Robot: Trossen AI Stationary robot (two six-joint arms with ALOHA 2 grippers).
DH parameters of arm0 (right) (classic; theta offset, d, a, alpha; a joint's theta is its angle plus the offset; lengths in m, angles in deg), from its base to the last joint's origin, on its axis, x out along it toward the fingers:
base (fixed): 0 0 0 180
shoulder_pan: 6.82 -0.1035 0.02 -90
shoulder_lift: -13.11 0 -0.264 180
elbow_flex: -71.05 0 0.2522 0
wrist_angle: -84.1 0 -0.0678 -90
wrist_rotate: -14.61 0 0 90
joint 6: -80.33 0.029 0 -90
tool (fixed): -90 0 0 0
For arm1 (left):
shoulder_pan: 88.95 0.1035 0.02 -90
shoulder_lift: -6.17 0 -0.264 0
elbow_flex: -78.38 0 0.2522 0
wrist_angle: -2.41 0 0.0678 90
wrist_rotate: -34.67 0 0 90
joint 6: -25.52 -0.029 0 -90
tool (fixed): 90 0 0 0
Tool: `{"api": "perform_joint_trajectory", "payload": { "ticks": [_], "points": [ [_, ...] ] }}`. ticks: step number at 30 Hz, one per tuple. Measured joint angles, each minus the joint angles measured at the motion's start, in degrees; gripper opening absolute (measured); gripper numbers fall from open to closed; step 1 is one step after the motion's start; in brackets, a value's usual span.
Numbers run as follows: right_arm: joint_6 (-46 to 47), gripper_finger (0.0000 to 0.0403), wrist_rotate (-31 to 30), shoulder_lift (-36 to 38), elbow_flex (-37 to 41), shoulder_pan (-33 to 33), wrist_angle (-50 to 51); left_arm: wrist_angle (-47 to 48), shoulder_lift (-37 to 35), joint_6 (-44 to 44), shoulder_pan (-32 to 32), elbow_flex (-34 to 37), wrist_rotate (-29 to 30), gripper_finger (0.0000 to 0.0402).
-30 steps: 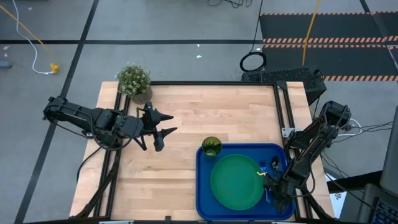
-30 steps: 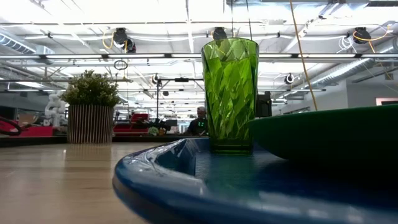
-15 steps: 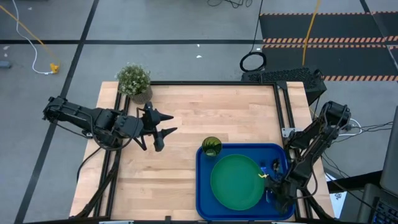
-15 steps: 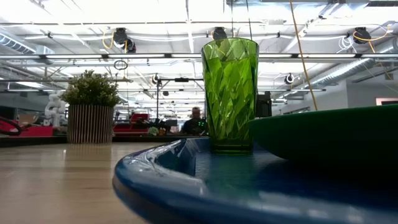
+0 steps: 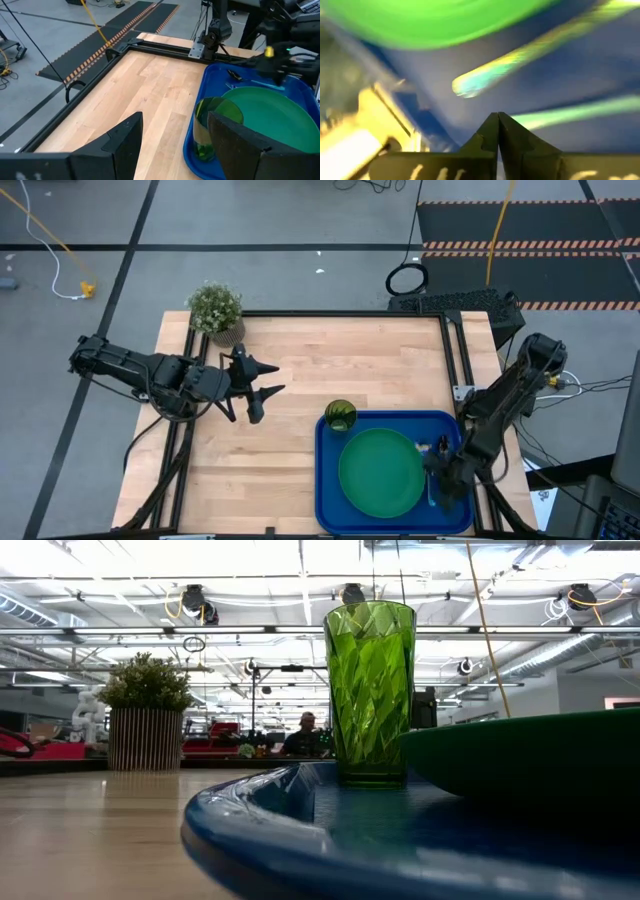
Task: Pick and place plate/cup/fork/spoon on tray
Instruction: Put the blue spoon on the blue tray to the right of the blue fork
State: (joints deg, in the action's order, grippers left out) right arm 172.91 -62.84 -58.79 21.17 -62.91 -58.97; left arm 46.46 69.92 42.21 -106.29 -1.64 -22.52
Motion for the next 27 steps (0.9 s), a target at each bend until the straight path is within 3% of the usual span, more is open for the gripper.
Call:
{"api": "perform_joint_trajectory", "payload": {
  "ticks": [3,13,27],
  "points": [
    [2.82,0.0,2.95,4.44,0.0,4.46,8.91,0.0,0.0,-0.11,0.0,-0.02,0.0,0.0225],
    [7.58,0.0,2.3,15.62,-0.02,15.02,37.39,-0.05,0.0,0.2,0.02,-0.01,0.0,0.0225],
    [11.97,0.0,1.19,8.81,3.85,16.39,31.45,-0.46,0.0,2.04,0.02,0.0,0.06,0.0225]
  ]
}}
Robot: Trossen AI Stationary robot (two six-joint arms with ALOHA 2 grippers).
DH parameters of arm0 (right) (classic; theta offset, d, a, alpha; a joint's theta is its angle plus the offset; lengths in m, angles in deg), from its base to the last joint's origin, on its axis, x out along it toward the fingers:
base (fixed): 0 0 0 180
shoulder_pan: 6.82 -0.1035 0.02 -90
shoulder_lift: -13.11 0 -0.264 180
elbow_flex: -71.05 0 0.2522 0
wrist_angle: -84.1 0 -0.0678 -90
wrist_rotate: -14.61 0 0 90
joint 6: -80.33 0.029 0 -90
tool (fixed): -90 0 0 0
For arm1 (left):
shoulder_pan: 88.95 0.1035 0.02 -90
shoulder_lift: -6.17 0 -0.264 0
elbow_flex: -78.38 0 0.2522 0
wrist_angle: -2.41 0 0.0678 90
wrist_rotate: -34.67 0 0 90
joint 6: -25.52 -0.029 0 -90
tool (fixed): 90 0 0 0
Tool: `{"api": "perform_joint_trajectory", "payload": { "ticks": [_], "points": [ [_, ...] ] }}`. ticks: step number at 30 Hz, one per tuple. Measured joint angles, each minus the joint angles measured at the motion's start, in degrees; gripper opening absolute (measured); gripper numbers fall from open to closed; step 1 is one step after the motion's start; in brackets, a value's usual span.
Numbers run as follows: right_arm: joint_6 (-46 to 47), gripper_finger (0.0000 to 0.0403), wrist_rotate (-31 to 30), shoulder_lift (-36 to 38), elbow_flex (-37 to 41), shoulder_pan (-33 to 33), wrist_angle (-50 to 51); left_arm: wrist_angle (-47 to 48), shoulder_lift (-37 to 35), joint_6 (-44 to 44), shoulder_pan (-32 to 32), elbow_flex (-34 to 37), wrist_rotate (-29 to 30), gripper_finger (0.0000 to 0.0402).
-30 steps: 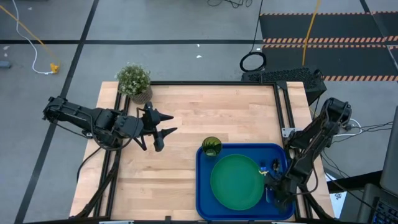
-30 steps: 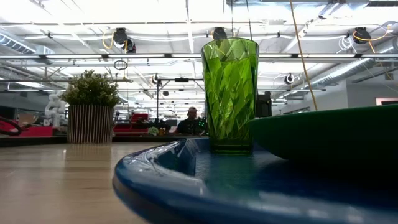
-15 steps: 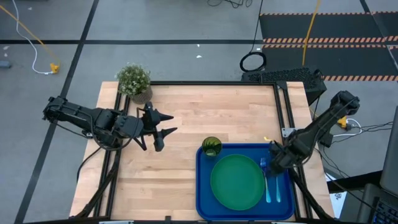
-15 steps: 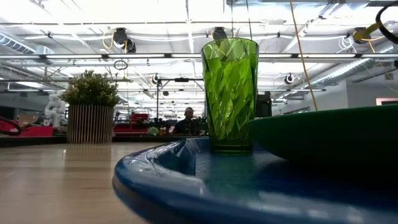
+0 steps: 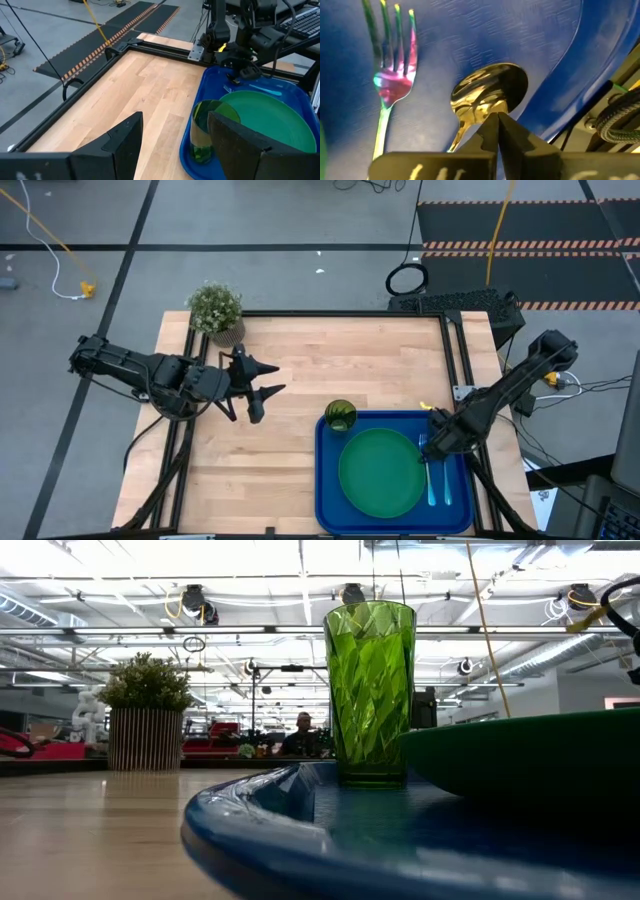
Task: Pick and place plate/cup/fork/spoon on tray
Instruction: Put the blue spoon on the blue tray to the right of the blue fork
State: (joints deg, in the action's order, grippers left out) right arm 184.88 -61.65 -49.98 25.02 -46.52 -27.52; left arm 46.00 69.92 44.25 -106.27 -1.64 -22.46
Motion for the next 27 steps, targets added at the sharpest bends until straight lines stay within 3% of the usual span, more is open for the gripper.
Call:
{"api": "perform_joint_trajectory", "payload": {
  "ticks": [14,27],
  "points": [
    [-0.2,0.0,0.02,-8.04,-0.19,0.0,-6.08,-0.04,0.0,-0.05,0.0,0.0,0.01,0.0225],
    [1.19,0.0,-0.17,-8.11,-0.09,1.28,-6.7,-0.04,0.0,-0.62,0.0,0.0,0.0,0.0225]
  ]
}}
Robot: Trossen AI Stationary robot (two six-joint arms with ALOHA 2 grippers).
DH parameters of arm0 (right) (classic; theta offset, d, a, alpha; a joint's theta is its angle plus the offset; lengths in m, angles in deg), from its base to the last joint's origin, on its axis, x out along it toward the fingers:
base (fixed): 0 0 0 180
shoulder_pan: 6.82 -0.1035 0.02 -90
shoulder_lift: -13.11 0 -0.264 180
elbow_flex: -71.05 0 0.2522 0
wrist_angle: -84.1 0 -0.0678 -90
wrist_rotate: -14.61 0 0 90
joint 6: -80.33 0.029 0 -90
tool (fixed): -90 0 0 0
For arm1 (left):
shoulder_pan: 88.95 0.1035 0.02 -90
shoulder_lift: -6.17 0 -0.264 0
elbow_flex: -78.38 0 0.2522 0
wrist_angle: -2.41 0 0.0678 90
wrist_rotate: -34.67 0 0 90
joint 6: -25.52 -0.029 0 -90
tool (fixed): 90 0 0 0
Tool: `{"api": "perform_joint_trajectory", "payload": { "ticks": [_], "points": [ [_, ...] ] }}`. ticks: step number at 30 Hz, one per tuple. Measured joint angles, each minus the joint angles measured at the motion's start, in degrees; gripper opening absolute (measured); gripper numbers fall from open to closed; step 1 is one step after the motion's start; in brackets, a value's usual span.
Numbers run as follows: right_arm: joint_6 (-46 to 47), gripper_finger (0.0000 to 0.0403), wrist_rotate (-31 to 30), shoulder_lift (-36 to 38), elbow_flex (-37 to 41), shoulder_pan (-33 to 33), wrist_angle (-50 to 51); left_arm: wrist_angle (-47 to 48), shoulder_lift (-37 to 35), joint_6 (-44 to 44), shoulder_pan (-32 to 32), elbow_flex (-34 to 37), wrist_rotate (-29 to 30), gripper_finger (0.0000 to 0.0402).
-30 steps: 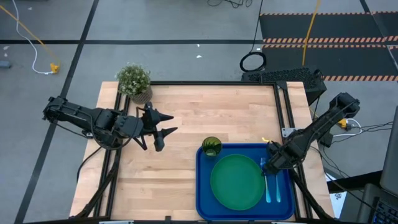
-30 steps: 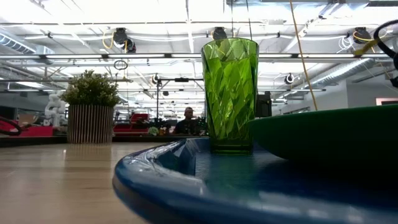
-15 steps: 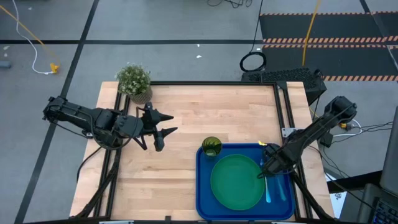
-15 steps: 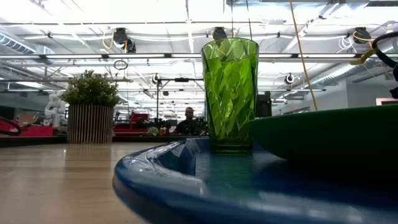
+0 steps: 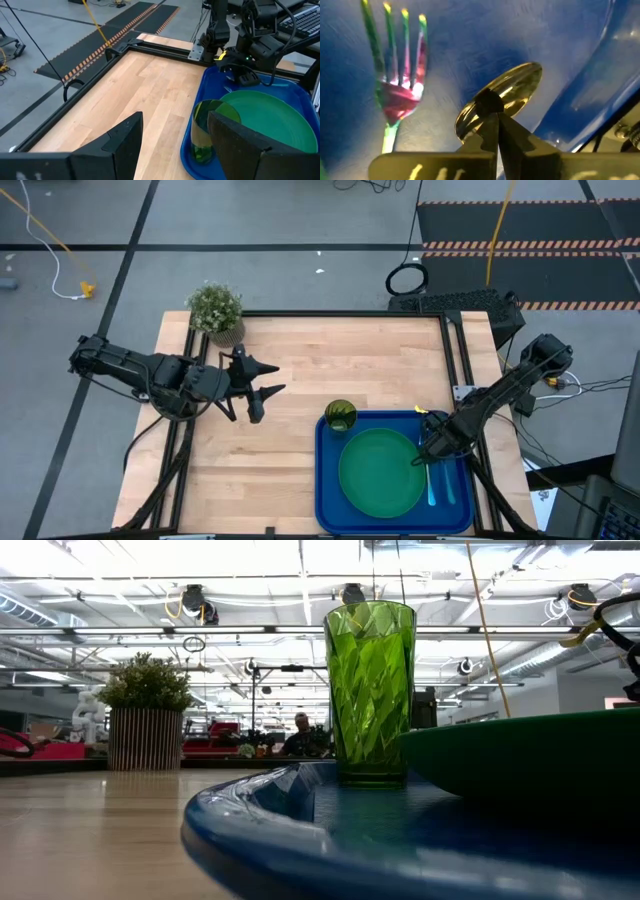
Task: Pick and place plate/cup/fork/spoon on tray
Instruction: Put the blue spoon on the blue tray to the right of the blue fork
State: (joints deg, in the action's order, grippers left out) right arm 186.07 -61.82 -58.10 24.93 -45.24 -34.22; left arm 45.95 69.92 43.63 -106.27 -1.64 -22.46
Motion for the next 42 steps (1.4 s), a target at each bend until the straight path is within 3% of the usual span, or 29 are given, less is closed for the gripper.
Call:
{"api": "perform_joint_trajectory", "payload": {
  "ticks": [42],
  "points": [
    [-0.16,0.0,-3.3,8.57,-0.18,0.79,0.21,0.04,0.0,-1.36,0.0,0.0,-0.05,0.0225]
  ]
}}
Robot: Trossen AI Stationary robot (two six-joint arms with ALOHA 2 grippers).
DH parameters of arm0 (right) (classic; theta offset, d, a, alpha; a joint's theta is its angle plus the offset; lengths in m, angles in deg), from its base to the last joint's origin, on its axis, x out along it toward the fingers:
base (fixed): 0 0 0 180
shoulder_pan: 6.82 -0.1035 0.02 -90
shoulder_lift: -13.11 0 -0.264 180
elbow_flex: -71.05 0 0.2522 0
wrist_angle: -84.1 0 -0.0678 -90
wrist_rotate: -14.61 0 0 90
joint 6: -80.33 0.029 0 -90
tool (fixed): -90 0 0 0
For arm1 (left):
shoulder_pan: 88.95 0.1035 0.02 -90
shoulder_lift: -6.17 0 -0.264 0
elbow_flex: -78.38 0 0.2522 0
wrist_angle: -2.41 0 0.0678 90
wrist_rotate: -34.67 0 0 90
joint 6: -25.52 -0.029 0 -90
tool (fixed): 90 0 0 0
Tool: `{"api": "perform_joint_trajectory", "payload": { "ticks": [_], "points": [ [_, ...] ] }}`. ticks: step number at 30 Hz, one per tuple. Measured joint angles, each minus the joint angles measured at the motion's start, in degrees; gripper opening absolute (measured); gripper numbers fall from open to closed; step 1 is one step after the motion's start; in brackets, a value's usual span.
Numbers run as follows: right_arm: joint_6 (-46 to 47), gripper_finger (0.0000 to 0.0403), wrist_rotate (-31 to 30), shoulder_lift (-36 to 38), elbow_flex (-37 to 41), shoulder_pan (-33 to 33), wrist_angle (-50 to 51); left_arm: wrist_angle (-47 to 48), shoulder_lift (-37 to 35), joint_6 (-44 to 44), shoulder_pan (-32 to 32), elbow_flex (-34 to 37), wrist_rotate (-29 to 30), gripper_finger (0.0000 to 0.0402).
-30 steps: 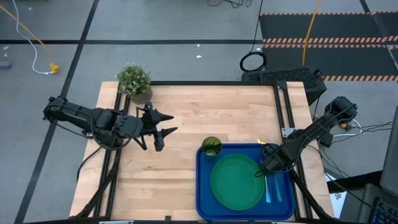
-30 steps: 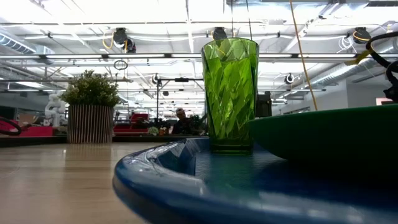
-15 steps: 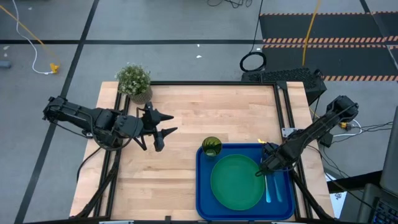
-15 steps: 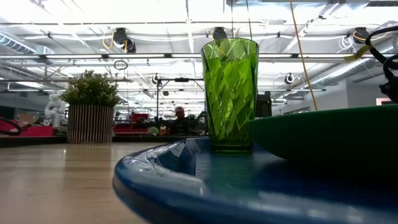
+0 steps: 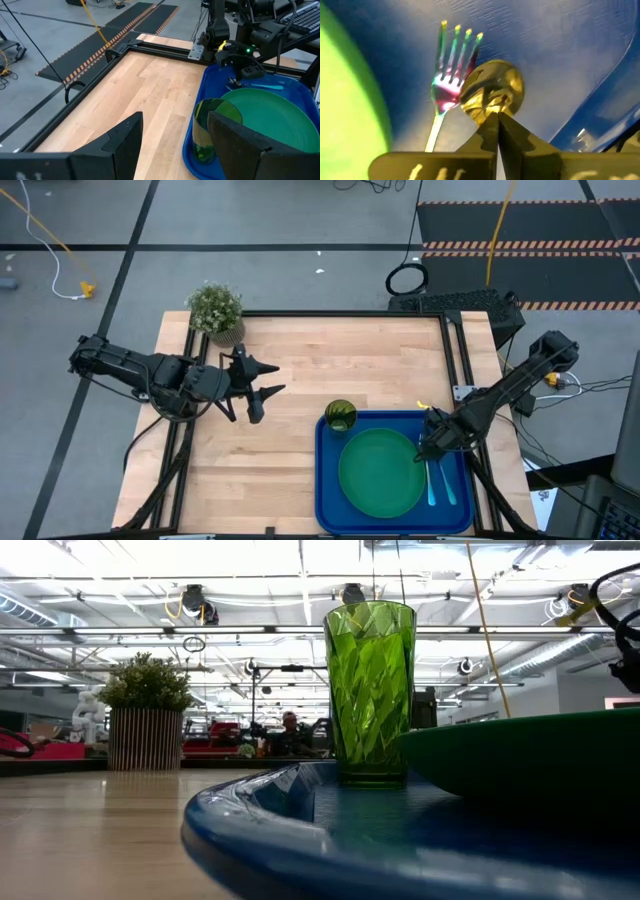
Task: Pick and place plate/cup/fork/spoon on tray
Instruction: Put the blue spoon on the blue tray to the right of the blue fork
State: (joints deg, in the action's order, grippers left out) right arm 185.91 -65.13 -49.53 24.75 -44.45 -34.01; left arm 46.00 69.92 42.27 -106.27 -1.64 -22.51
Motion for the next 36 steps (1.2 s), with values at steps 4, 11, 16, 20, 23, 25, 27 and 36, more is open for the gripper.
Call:
{"api": "perform_joint_trajectory", "payload": {
  "ticks": [4,11,16,20,23,25,27,36],
  "points": [
    [0.01,0.0,-0.03,0.29,-1.69,-1.24,-0.33,-0.02,0.0,0.11,-0.02,0.0,-0.89,0.0225],
    [3.98,0.0,-4.73,0.29,-1.64,-1.64,0.49,0.0,0.0,-0.7,-0.02,-0.01,-1.28,0.0225],
    [6.08,0.0,-6.66,0.29,0.67,-0.4,0.23,0.02,0.0,-2.14,0.04,-0.01,-1.28,0.0225],
    [6.01,0.0,-5.67,0.29,1.71,-0.22,-0.1,0.02,0.0,-1.78,0.04,0.0,-1.32,0.0225],
    [5.99,0.0,-5.6,0.29,2.13,-0.23,0.2,0.04,0.0,-1.63,0.04,0.0,-1.33,0.0225],
    [5.99,0.0,-5.57,0.29,2.14,-0.23,0.5,0.04,0.0,-1.63,0.04,0.0,-1.34,0.0225],
    [5.96,0.0,-5.56,0.29,2.14,-0.23,0.52,0.04,0.0,-1.62,0.04,0.0,-1.34,0.0225],
    [5.84,0.0,-5.6,0.29,2.14,-0.23,-0.16,0.07,0.0,-1.58,0.04,0.0,-1.36,0.0225]
  ]
}}
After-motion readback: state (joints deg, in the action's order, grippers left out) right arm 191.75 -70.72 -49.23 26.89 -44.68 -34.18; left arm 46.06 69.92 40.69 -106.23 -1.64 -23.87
